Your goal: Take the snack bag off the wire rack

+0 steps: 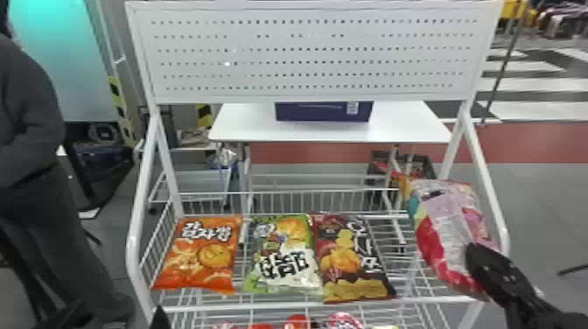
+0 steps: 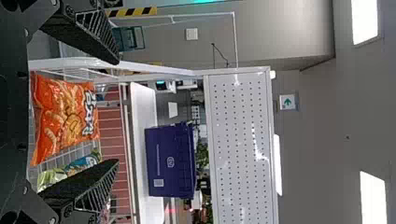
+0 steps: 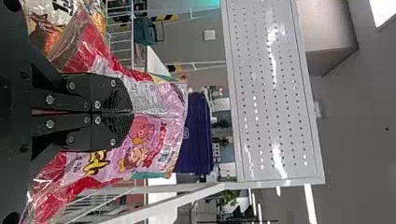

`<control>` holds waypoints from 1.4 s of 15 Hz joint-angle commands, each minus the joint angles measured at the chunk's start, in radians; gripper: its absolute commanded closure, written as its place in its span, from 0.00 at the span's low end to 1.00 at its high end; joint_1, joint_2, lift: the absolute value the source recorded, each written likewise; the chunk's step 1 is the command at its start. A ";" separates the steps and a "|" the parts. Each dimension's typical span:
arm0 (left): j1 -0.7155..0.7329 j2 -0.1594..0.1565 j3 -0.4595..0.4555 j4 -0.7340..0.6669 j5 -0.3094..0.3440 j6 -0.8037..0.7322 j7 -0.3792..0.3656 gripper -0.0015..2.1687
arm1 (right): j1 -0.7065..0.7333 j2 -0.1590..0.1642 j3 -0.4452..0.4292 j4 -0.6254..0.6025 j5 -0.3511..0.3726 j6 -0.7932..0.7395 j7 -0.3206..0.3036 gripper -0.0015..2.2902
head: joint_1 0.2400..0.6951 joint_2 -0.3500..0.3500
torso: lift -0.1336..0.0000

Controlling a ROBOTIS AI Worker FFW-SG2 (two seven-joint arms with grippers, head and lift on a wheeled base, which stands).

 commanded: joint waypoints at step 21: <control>0.006 0.005 0.034 0.001 0.026 -0.003 -0.001 0.07 | 0.308 -0.002 -0.125 -0.111 -0.006 -0.189 0.000 0.87 | 0.57 0.50 | 1.00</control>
